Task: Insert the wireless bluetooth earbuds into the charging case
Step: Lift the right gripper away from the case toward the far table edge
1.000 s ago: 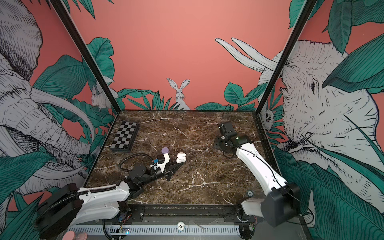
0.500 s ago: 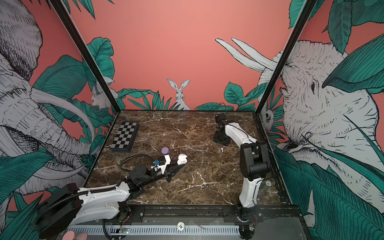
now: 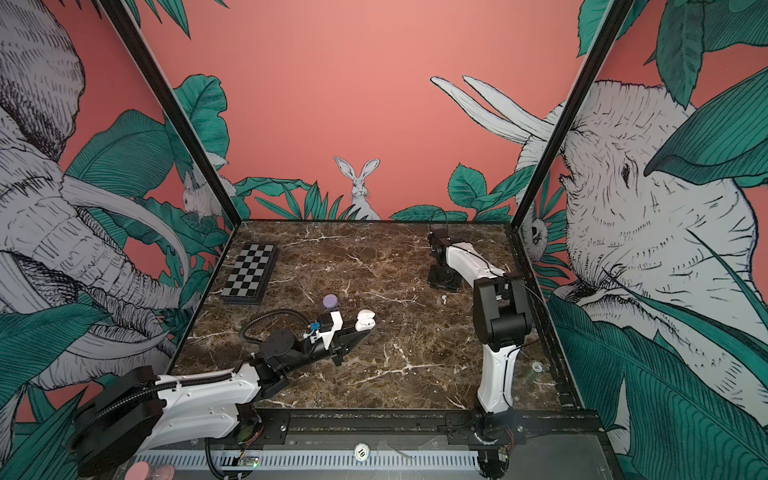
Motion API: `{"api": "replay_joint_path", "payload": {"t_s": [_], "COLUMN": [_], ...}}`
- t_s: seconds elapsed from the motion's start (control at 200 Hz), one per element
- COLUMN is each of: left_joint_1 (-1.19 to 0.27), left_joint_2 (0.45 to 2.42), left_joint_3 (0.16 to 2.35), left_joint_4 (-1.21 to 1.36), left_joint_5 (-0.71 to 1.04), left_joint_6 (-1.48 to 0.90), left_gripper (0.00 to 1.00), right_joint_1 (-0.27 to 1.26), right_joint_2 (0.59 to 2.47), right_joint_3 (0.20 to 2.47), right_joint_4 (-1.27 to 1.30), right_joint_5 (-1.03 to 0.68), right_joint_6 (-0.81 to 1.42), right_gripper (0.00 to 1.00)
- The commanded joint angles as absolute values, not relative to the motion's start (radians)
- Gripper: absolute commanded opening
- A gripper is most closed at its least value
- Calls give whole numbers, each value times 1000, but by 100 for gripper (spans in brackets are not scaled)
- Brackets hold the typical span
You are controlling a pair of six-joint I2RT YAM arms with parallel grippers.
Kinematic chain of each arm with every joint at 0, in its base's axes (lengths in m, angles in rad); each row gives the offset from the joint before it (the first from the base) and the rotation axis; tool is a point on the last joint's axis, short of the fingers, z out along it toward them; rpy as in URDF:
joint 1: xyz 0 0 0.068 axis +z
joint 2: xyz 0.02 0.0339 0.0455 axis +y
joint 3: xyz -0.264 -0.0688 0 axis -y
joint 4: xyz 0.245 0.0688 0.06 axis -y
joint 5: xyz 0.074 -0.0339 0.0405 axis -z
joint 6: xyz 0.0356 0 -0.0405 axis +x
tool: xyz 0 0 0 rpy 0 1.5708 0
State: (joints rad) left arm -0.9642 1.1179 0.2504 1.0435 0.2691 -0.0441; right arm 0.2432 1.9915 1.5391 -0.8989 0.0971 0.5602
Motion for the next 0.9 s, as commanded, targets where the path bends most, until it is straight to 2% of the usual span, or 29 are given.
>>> {"api": "replay_joint_path", "payload": {"t_s": [0.0, 0.295, 0.895], "left_joint_1": [-970, -973, -974], "left_joint_2": [1092, 1088, 1089], "left_joint_3": [261, 267, 276], "left_joint_4": [1037, 1015, 989], "left_joint_5": [270, 264, 258], "left_joint_6": [-24, -15, -3], "left_gripper": [0, 0, 0], "right_joint_1": [233, 224, 215], "right_joint_2": [2015, 2047, 2066], "right_joint_3": [1533, 1491, 1472], "right_joint_4": [-903, -863, -829], "right_joint_5": [97, 91, 71], "right_joint_6": [535, 533, 530], "right_gripper": [40, 36, 22]}}
